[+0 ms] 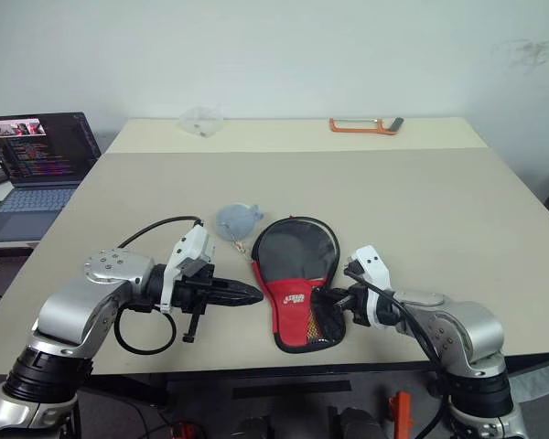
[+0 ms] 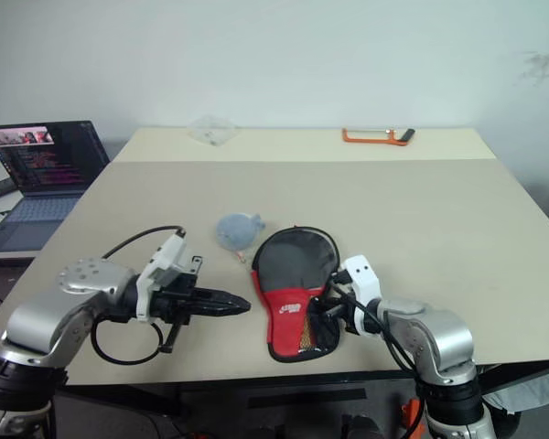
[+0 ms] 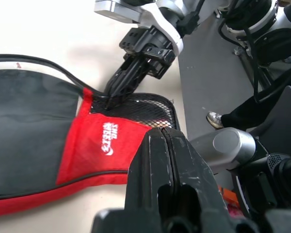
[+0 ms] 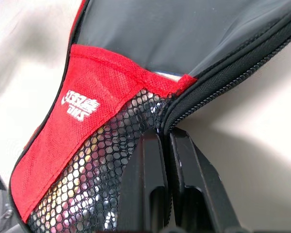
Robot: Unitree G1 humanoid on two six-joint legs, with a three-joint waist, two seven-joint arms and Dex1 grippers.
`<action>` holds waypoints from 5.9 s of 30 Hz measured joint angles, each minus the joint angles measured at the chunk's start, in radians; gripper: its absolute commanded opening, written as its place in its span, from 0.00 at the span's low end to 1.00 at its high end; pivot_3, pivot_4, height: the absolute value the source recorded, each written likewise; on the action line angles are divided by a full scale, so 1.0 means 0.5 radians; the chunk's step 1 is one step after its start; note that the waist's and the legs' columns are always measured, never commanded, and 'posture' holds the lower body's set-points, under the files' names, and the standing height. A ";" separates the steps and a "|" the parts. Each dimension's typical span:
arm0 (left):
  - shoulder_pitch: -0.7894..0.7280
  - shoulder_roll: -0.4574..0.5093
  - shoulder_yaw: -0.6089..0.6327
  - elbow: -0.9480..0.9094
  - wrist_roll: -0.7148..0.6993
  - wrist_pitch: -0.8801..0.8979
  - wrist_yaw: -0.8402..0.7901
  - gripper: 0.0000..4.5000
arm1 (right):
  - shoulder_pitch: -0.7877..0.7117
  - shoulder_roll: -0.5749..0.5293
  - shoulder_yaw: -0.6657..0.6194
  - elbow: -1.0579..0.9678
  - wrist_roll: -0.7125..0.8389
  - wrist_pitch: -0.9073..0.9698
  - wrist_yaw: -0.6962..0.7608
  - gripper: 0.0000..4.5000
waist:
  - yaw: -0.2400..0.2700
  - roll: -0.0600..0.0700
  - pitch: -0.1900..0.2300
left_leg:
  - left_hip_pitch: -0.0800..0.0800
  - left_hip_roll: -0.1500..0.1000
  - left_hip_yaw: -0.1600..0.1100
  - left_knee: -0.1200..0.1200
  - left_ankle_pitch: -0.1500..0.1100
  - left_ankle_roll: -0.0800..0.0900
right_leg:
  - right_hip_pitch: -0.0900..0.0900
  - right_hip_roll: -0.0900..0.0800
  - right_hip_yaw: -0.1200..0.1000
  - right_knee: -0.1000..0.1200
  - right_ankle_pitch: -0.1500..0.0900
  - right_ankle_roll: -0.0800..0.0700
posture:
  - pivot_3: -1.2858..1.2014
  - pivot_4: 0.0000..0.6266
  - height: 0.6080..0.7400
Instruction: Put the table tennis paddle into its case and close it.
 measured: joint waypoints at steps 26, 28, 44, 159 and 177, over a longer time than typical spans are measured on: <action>-0.094 0.002 -0.081 0.096 0.049 -0.031 -0.058 0.00 | 0.207 0.057 -0.156 -0.336 0.175 0.271 -0.167 0.70 | -0.001 0.000 0.000 | 0.001 0.000 0.000 0.001 -0.001 0.002 | 0.001 0.001 0.000 0.001 0.000 0.000 | 0.52 0.24 1.00; -0.090 -0.004 -0.080 0.095 0.051 -0.032 -0.048 0.00 | 0.221 -0.120 -0.152 -0.403 0.199 0.242 -0.121 0.85 | -0.001 0.000 0.000 | 0.001 0.000 0.000 0.002 -0.001 0.003 | 0.002 0.001 -0.001 0.000 0.000 0.000 | 0.52 0.24 1.00; 0.002 -0.157 0.032 0.424 0.349 -0.324 0.491 0.09 | -0.257 -0.411 0.415 0.284 0.066 -1.055 0.452 1.00 | -0.004 -0.001 0.001 | 0.014 0.002 -0.002 0.002 -0.002 0.005 | 0.015 0.002 -0.004 0.000 0.000 -0.001 | 0.52 0.24 1.00; -1.910 -1.351 -0.768 3.277 2.331 -1.680 2.231 0.13 | -0.257 0.115 0.778 0.987 -0.661 -1.496 0.230 1.00 | -0.015 -0.015 -0.017 | 0.042 0.000 -0.015 0.026 -0.003 0.002 | 0.048 0.005 -0.016 0.027 -0.005 0.010 | 0.52 0.24 1.00; -2.037 -1.471 -1.262 3.355 2.925 -1.835 2.696 0.13 | -0.165 0.096 0.779 0.859 -0.714 -1.493 0.237 1.00 | 0.000 -0.011 -0.019 | 0.042 0.000 -0.019 0.001 -0.002 0.001 | 0.051 0.004 -0.022 0.000 -0.005 0.011 | 0.52 0.24 1.00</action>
